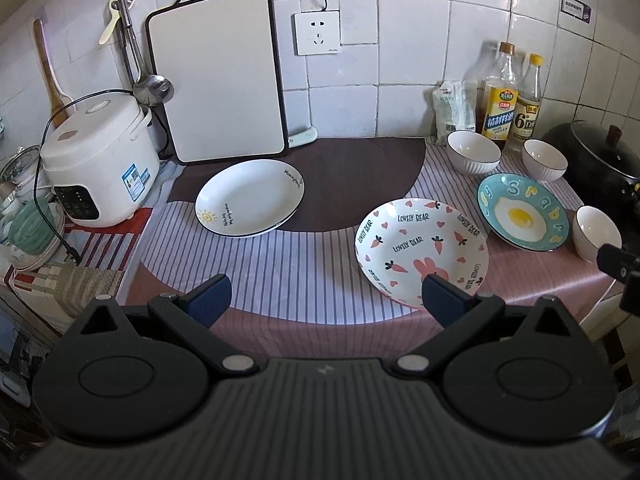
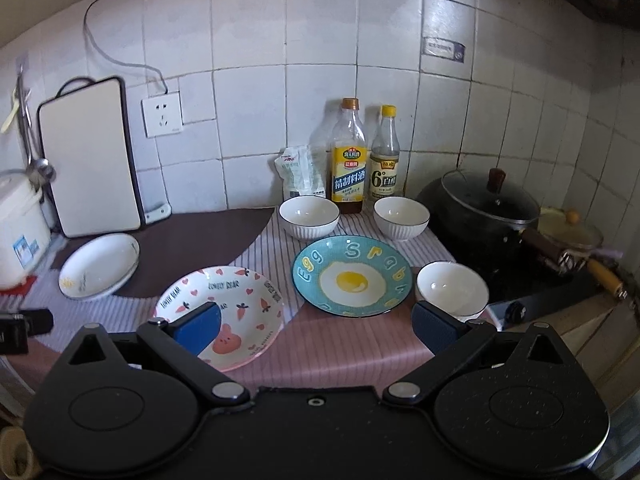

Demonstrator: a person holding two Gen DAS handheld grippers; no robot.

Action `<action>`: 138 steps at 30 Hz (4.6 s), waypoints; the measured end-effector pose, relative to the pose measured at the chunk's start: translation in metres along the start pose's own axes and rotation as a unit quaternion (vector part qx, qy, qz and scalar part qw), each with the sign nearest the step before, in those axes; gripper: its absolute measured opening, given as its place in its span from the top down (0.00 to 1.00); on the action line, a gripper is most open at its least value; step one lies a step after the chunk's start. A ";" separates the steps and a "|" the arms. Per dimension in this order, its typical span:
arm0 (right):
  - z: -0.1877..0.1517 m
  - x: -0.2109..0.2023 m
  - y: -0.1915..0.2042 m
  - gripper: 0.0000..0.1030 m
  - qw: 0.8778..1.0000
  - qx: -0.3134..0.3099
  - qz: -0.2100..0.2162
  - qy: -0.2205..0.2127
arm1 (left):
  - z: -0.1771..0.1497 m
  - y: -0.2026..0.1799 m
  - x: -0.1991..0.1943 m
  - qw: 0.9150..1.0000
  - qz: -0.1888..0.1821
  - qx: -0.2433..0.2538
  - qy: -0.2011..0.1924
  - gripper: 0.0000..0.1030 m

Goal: Organize plates and bowls

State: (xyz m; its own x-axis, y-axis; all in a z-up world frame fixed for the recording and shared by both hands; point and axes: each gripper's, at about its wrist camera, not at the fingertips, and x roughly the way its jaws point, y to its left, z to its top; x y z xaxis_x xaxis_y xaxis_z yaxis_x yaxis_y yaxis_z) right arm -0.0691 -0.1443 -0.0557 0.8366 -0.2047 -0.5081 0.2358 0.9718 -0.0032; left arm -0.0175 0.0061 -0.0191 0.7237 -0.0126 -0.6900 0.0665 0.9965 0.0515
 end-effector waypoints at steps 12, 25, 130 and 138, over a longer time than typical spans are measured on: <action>-0.011 0.012 0.007 0.00 0.997 -0.012 0.067 -0.039 | 0.002 0.007 0.023 0.999 -0.032 0.002 -0.008 0.00; -0.030 0.116 0.029 0.18 0.991 -0.037 0.115 0.050 | 0.016 0.021 0.132 0.996 -0.084 -0.003 0.041 0.03; 0.052 0.381 0.077 0.64 0.975 0.013 0.184 0.122 | 0.158 0.045 0.363 0.981 -0.116 -0.025 0.152 0.67; 0.060 0.339 0.083 0.41 0.980 0.016 0.165 0.106 | 0.158 0.040 0.317 0.981 -0.103 0.004 0.167 0.57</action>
State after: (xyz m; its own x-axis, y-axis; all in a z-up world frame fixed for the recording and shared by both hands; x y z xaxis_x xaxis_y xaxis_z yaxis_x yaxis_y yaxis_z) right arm 0.2635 -0.1399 -0.1764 0.7490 0.1524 -0.6447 -0.0114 0.9760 0.2175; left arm 0.3230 0.0286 -0.1222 0.4295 -0.1850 -0.8839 0.1944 0.9748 -0.1095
